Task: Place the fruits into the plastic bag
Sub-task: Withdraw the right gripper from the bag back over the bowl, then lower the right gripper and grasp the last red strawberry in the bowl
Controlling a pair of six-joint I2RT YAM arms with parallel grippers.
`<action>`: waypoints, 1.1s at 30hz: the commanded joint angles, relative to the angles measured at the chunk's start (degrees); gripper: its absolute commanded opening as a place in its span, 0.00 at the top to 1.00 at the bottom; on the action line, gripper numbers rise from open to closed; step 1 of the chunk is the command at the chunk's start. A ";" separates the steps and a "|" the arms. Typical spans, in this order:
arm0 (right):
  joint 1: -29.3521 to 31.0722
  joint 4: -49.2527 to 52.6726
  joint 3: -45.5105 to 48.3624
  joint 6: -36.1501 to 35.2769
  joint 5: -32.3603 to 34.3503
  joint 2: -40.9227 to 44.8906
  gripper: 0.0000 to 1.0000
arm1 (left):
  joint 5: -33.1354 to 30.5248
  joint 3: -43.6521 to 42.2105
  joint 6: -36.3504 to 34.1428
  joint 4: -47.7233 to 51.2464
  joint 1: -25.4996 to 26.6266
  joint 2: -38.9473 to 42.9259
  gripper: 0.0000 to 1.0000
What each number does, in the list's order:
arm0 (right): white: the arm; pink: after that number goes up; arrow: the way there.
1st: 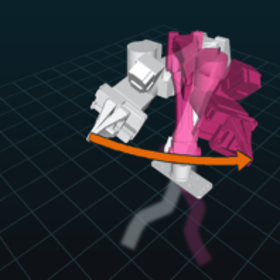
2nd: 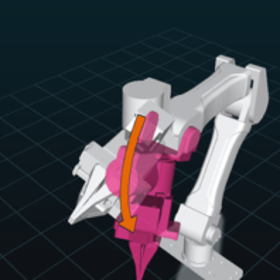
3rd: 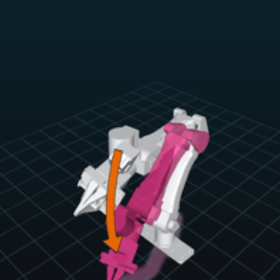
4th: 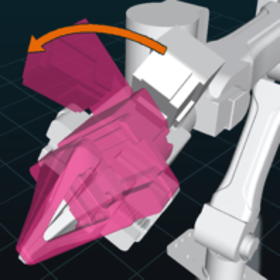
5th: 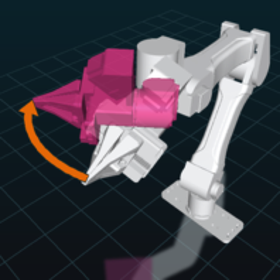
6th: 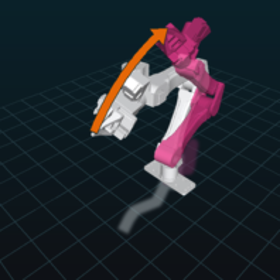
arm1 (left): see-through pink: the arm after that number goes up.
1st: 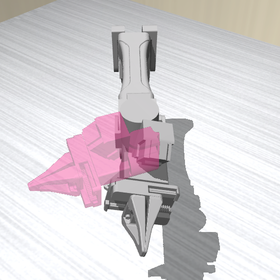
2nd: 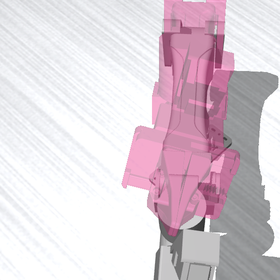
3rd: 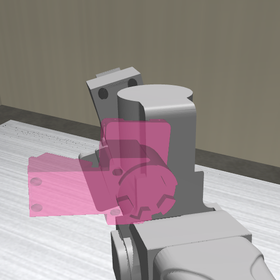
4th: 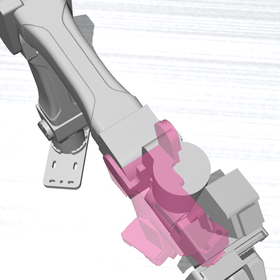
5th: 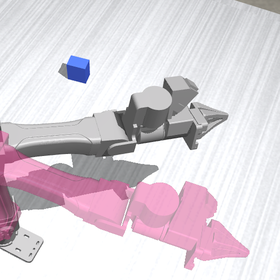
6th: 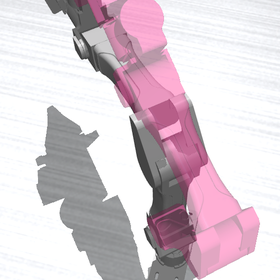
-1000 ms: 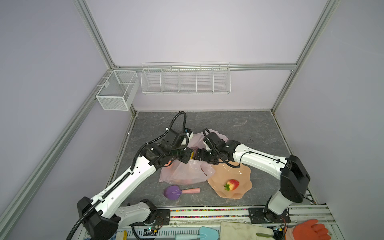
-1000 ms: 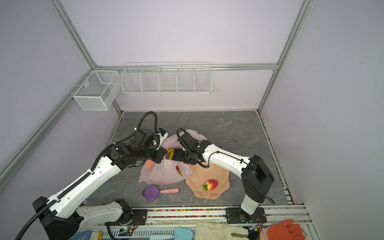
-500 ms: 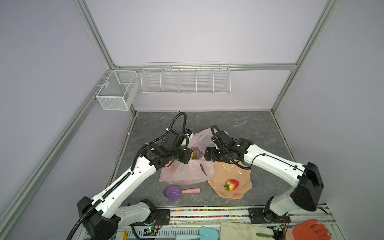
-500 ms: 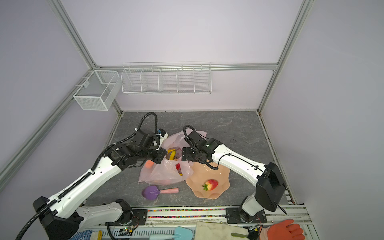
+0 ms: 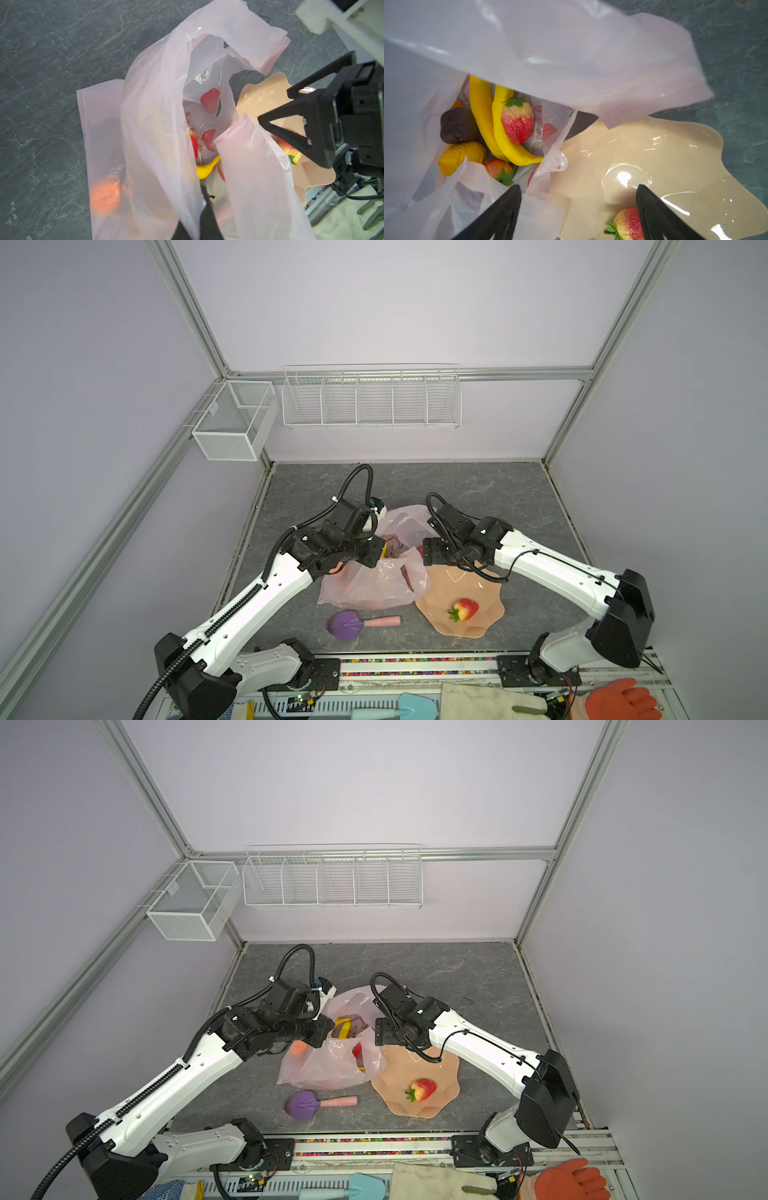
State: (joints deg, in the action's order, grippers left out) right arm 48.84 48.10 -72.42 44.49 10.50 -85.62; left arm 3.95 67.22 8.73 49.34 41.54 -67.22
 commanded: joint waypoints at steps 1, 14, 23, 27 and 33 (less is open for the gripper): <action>-0.24 1.89 2.03 -0.64 0.47 2.21 0.11 | 0.27 -0.16 -0.04 -0.51 0.21 0.51 1.00; 0.99 6.06 13.37 4.57 -2.27 10.99 0.07 | 0.71 0.04 -0.08 -0.91 0.21 -0.25 1.00; 2.90 7.73 21.71 14.55 -7.29 15.97 0.02 | 1.23 -0.41 0.21 -1.46 0.21 -0.43 1.00; 2.87 5.44 23.89 15.32 -8.98 15.23 0.00 | 1.33 -0.56 0.19 -1.47 0.21 -0.46 1.00; 2.85 1.20 24.52 15.65 -11.56 10.60 0.03 | 1.42 -0.47 0.16 -1.27 0.21 -0.37 1.00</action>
State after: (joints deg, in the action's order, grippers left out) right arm 51.29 51.88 -48.80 58.04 0.89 -73.03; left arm 4.62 67.22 8.73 48.29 41.54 -67.42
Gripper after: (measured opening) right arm 0.972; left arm 0.047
